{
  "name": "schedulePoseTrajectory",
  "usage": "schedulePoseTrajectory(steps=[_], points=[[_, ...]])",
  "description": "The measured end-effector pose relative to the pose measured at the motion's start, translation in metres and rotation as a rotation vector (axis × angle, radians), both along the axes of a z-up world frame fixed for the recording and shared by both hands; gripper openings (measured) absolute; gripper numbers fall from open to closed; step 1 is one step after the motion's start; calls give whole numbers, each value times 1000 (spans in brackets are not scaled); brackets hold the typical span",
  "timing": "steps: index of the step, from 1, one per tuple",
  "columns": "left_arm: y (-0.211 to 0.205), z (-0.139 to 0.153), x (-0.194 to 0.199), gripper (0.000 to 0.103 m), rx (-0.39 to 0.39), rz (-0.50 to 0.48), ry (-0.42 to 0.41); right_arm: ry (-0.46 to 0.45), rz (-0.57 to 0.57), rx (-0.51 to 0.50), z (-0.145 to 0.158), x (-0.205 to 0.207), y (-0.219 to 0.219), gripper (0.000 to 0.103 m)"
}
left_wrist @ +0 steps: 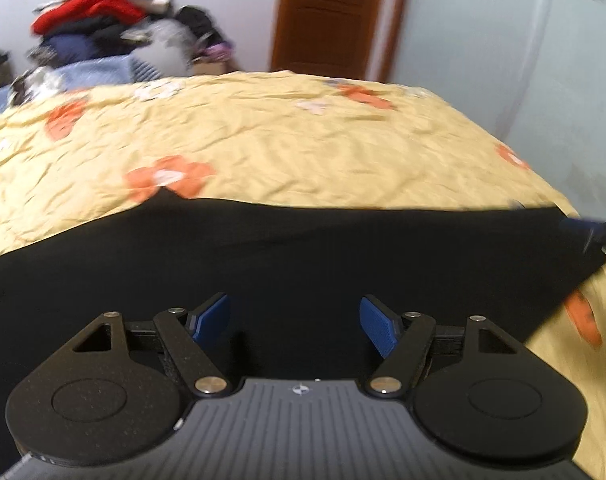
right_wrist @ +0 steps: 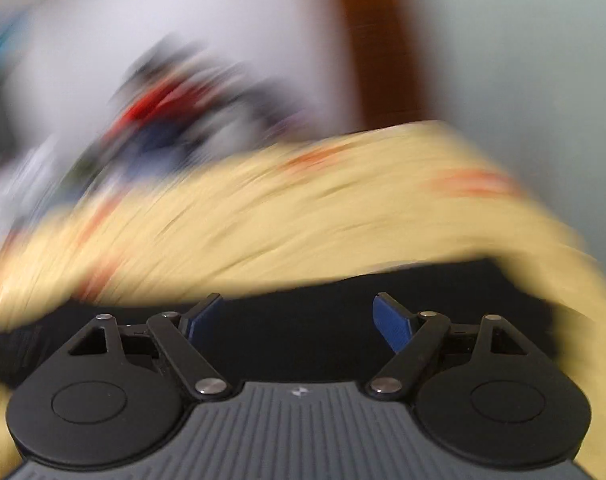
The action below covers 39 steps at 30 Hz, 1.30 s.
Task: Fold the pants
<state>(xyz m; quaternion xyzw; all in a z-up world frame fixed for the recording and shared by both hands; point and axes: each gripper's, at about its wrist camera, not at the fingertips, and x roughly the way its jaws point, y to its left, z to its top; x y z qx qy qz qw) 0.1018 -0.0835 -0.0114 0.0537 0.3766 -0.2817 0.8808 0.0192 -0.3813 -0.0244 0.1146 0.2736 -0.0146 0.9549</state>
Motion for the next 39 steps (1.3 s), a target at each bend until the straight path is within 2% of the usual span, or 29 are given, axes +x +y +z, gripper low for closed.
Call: schedulePoseTrajectory(steps=[1,3,4,6,9,12,14,16,18,21,23,26,27,29,32,34,37,38,39], points=[[0,0,8,83,1,2,7,21,96,-80,-3,20,28,80],[-3,-1,22,85,48,14,7,89,227,-167,-15,57,67,69],[-4,-1,27,86,67,13,-4,129,277,-177,-22,75,80,62],[-11,-5,40,86,112,-8,-15,193,337,-176,-35,100,95,62],[-26,-20,63,87,163,-23,-14,208,323,-163,-41,129,93,64],[-41,-33,89,98,201,31,-29,204,281,-120,-42,158,84,63],[-43,-25,92,91,213,75,-30,220,222,-98,-42,171,77,63],[-38,-13,77,95,173,50,-58,187,233,-93,-28,153,72,64],[-36,-8,59,100,132,5,-88,167,265,-148,-19,125,72,65],[-55,-16,49,100,135,-53,-81,225,270,-133,-24,97,53,67],[-77,-29,51,98,171,-73,-50,261,227,-114,-36,97,39,67],[-94,-33,48,98,186,-34,-54,199,173,-30,-42,104,17,70],[-95,-30,45,98,177,-30,-46,182,120,4,-39,105,11,70],[-97,-23,35,99,135,-60,-36,148,21,10,-32,96,2,73],[-107,-23,18,100,126,-104,-51,74,-64,35,-23,53,-21,75],[-119,-28,5,99,149,-155,-31,41,-146,127,-24,17,-50,77],[-134,-38,-13,100,143,-212,-38,64,-195,314,-41,-28,-96,91],[-139,-39,-19,100,145,-220,-60,82,-190,326,-48,-37,-107,90],[-145,-39,-25,100,148,-228,-80,91,-216,292,-54,-44,-115,90]])
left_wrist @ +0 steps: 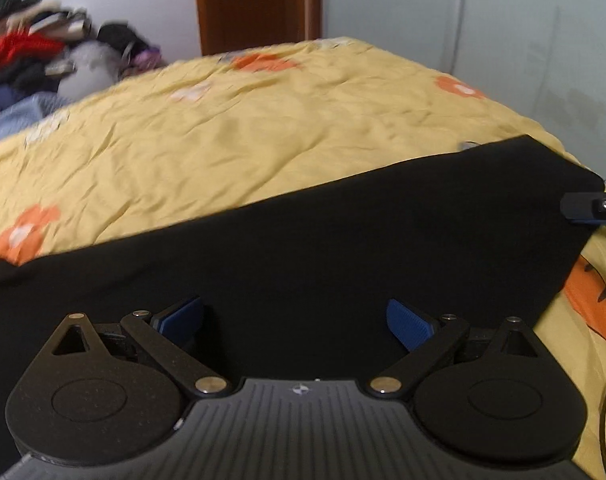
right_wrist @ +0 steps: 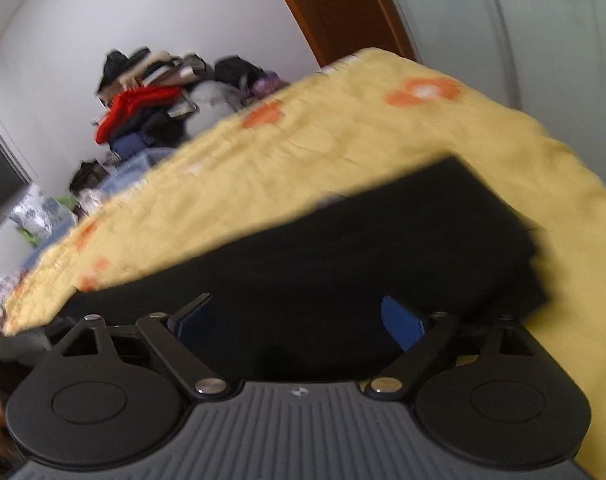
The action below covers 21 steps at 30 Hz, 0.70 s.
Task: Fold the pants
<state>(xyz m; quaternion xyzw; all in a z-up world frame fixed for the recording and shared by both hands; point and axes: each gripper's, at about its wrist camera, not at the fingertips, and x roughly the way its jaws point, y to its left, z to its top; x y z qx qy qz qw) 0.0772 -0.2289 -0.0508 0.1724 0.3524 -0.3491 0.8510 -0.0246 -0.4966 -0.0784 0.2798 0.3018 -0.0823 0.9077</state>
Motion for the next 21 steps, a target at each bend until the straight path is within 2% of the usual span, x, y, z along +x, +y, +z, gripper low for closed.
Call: schedulePoseTrajectory(steps=[2,5,6,8,12,14,18,21], points=[[-9,1,-5,100,6,-3,-11,-12,-122,-64,0,-16,-16,90],[-12,2,-8,100,-9,1,6,-80,-397,-53,14,-50,-32,92],[-11,2,-9,101,-12,1,12,-115,-414,-25,15,-60,-34,92],[-11,-1,-11,102,-11,7,9,-151,-376,79,9,-71,-37,92],[-10,-4,-15,103,-22,17,-10,-145,-362,256,-14,-79,-38,92],[-10,-4,-15,103,-25,20,-9,-187,-376,324,-21,-76,-37,92],[-9,-2,-15,103,-33,37,4,-214,-440,389,-25,-64,-40,92],[-5,2,-21,102,-62,24,33,-238,-462,399,-29,-54,-42,92]])
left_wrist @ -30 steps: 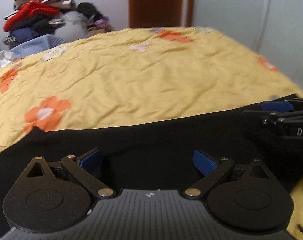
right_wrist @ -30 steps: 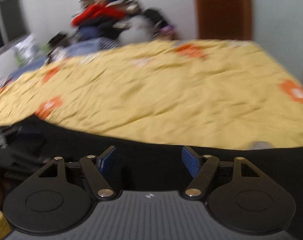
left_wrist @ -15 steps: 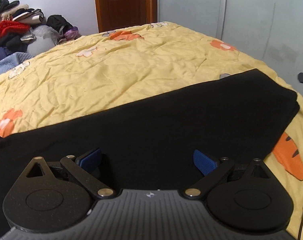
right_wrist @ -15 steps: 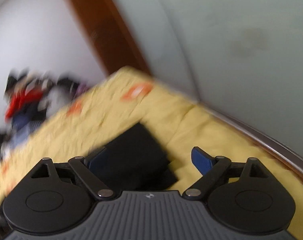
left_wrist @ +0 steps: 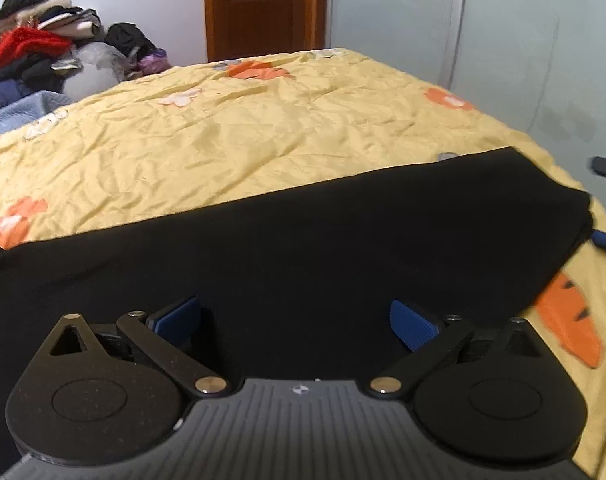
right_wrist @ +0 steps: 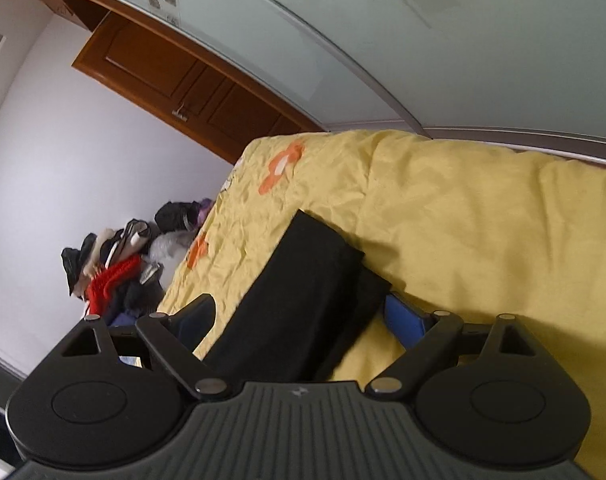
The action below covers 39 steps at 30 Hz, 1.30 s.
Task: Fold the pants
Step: 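Grasp the pants edge with the left gripper while the right gripper closes on the pants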
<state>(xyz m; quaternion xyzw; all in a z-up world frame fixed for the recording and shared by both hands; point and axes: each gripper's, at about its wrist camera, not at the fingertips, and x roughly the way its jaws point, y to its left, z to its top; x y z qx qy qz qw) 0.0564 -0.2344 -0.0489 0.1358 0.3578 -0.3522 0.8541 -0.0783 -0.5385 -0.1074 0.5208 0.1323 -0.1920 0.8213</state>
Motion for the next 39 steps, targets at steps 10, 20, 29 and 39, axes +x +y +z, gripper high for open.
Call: schedulePoseTrajectory(steps=[10,20,29,39], points=[[-6,-2,-13,103,26,-78,-4,41,-13,-29,-12,19,-7,25],[14,14,7,102,-24,21,-1,42,59,-245,24,26,-2,7],[54,24,44,102,-155,182,138,136,263,-707,79,71,77,7],[54,8,84,102,-575,101,641,246,658,-1082,70,99,200,7]])
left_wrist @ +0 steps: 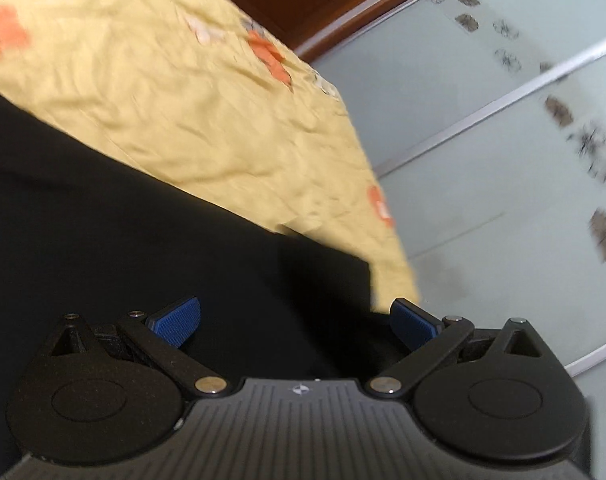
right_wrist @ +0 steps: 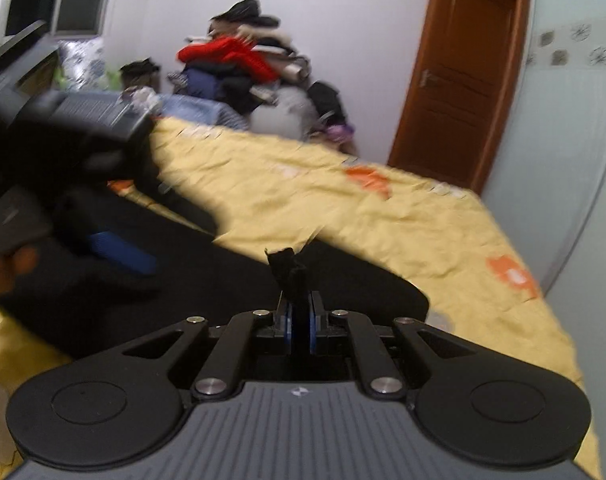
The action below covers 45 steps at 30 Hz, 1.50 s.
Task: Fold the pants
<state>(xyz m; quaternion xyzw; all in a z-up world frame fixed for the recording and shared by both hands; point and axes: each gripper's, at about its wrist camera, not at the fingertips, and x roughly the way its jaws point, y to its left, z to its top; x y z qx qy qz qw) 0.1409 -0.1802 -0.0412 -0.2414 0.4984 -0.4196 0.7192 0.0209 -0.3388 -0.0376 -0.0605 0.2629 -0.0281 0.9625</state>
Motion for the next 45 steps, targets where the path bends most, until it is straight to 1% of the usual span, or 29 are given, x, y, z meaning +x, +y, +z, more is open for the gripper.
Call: schedulePoseTrajectory(steps=[2,4,8,9,10,11,12,13,14,15,16,17,18,21,23,26,28,31,33,35,38,40,42,44,45], points=[[-10,-8,3,102,-15,8,53,10,3,9,-4,-1,2,7],[-19,-16,3,101,-19,37,119,12,10,9,-4,-2,4,7],[-28,-30,7,101,-131,51,254,-9,45,-17,-1,-8,10,8],[-29,-32,9,99,-149,57,270,-8,55,-22,-1,-7,13,8],[-31,-32,10,95,-163,59,276,-10,70,-24,-2,-9,16,8],[-33,-31,12,90,-172,56,275,-11,89,-26,-3,-10,19,8],[-36,-31,13,76,-177,51,273,-10,110,-29,-4,-12,23,8],[-38,-30,15,64,-168,45,271,-8,129,-37,-5,-13,28,8],[-38,-30,16,56,-154,44,263,-6,143,-46,-7,-14,33,8],[-36,-30,17,39,-139,41,248,-3,149,-53,-8,-13,38,8],[-35,-28,17,27,-125,35,225,-2,153,-58,-9,-12,42,8],[-30,-26,16,21,-106,44,194,-5,155,-57,-10,-11,44,8],[-23,-23,16,12,-92,60,160,-10,158,-47,-9,-10,46,8],[-1,-8,16,10,-56,114,34,-38,175,0,-4,-3,52,7],[16,2,16,10,-32,154,-25,-61,206,33,1,2,60,8],[47,14,16,10,-13,225,-72,-86,265,40,5,11,82,8],[67,21,13,10,18,272,-110,-94,312,50,5,18,97,8],[85,27,9,10,103,322,-168,-92,367,72,3,27,114,8],[90,23,12,10,155,331,-173,-54,393,89,-3,34,122,8],[93,15,16,10,186,330,-128,14,393,109,-12,41,124,9],[95,9,17,9,218,326,-119,52,407,130,-13,30,115,9],[94,9,15,8,230,329,-120,64,418,173,-6,17,99,9],[95,8,13,8,241,332,-130,58,403,221,3,3,76,9],[94,8,13,8,258,336,-146,42,343,263,9,-8,44,9],[94,9,12,8,264,339,-159,29,288,270,12,-14,31,10]])
